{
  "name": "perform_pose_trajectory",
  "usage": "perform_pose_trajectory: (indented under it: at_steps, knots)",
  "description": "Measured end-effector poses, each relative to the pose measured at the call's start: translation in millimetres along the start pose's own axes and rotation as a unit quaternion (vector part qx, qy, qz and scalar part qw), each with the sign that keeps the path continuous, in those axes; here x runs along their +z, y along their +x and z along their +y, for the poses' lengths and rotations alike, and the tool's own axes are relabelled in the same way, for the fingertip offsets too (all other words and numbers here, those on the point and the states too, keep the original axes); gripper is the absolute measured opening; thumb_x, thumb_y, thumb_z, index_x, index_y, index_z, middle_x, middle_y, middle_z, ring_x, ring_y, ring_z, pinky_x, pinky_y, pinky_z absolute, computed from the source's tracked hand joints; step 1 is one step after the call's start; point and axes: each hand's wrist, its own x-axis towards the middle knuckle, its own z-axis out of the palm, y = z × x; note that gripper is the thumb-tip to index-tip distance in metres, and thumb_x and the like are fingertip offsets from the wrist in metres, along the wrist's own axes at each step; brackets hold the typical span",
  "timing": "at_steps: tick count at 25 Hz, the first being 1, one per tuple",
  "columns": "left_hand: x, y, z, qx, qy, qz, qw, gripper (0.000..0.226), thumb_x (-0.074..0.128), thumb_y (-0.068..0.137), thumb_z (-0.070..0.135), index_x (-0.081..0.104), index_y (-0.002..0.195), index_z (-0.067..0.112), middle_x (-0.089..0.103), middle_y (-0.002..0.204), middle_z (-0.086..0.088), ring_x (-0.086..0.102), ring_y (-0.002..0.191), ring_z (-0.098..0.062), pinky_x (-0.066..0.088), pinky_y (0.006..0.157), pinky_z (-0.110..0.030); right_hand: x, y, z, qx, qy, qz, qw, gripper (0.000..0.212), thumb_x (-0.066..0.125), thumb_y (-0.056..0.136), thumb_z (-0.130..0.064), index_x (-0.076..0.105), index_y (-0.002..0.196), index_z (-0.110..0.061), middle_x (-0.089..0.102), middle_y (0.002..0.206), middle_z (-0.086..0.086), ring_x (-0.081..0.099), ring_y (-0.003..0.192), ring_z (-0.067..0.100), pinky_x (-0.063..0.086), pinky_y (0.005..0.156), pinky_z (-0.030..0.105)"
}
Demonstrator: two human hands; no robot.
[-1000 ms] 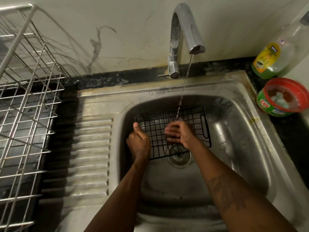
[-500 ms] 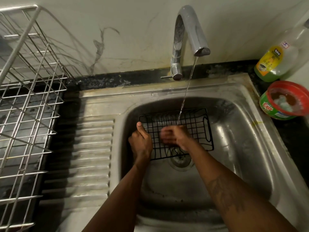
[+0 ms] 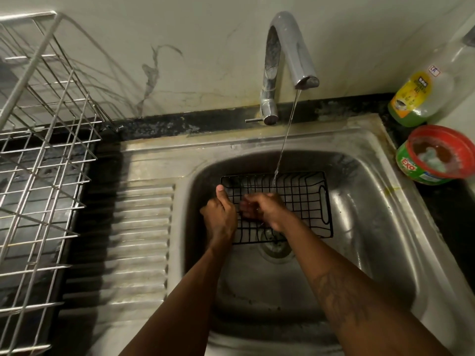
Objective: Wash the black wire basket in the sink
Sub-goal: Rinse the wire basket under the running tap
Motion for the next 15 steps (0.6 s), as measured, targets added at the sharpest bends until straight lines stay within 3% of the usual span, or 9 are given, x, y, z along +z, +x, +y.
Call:
perform_pose_trajectory:
  at_steps: [2,3,6,8,11,13,15]
  knots:
    - [-1.2,0.7,0.1,0.006,-0.004,-0.005,1.000,0.074,0.022,0.107,0.050,0.064,0.064,0.006,0.069,0.069,-0.016,0.066,0.073,-0.031,0.052,0.080,-0.036,2.0,-0.9,-0.1,0.016,-0.081,-0.032,0.996,0.019,0.067,0.094,-0.009,0.071,0.111,-0.002,0.077,0.101,0.016,0.076,0.095,0.029,0.060,0.090,0.048]
    - [-2.4,-0.8,2.9,0.012,-0.001,-0.005,1.000,0.072,0.024,0.108,0.046,0.063,0.063,0.006,0.069,0.068,-0.017,0.065,0.070,-0.030,0.050,0.076,-0.034,-0.2,0.4,-4.9,0.009,-0.071,-0.028,0.997,0.018,0.066,0.095,-0.009,0.071,0.111,-0.002,0.077,0.101,0.017,0.076,0.094,0.030,0.061,0.087,0.047]
    - [-2.6,-6.5,11.5,0.029,0.013,-0.002,0.999,0.066,0.026,0.109,0.040,0.061,0.062,0.009,0.069,0.067,-0.014,0.061,0.062,-0.023,0.035,0.063,-0.026,-12.6,10.7,-22.2,-0.028,0.097,0.065,0.993,0.017,0.051,0.101,-0.010,0.067,0.101,-0.005,0.074,0.099,0.014,0.074,0.088,0.026,0.060,0.084,0.039]
    - [1.1,-6.6,12.8,0.020,0.031,-0.005,0.999,0.066,0.026,0.109,0.040,0.069,0.072,0.006,0.071,0.076,-0.017,0.066,0.071,-0.028,0.031,0.065,-0.023,-11.6,11.0,-22.1,-0.046,0.154,0.079,0.984,0.019,0.047,0.104,-0.012,0.066,0.104,-0.007,0.073,0.102,0.011,0.071,0.092,0.022,0.058,0.087,0.036]
    - [3.7,-4.0,14.5,0.000,0.019,-0.007,1.000,0.067,0.027,0.109,0.041,0.071,0.077,0.002,0.071,0.078,-0.019,0.066,0.074,-0.029,0.031,0.068,-0.023,4.3,-3.4,-0.6,-0.005,0.029,0.006,1.000,0.021,0.057,0.101,-0.017,0.070,0.114,-0.007,0.075,0.108,0.013,0.074,0.099,0.026,0.061,0.088,0.042]
    - [0.0,-4.6,17.1,-0.005,0.011,-0.014,1.000,0.063,0.029,0.110,0.039,0.066,0.071,0.005,0.064,0.070,-0.011,0.054,0.059,-0.015,0.028,0.065,-0.020,9.0,-11.8,5.7,0.026,-0.052,-0.035,0.998,0.020,0.060,0.100,-0.017,0.073,0.110,-0.006,0.077,0.103,0.015,0.075,0.097,0.031,0.063,0.082,0.046]
    - [-0.8,-5.0,18.3,-0.007,0.013,-0.017,1.000,0.063,0.029,0.109,0.040,0.066,0.071,0.006,0.059,0.066,-0.004,0.047,0.055,-0.007,0.030,0.060,-0.020,2.1,-5.0,-1.9,0.014,-0.040,-0.036,0.998,0.017,0.062,0.098,-0.016,0.073,0.107,-0.006,0.077,0.103,0.017,0.075,0.096,0.032,0.062,0.084,0.049]
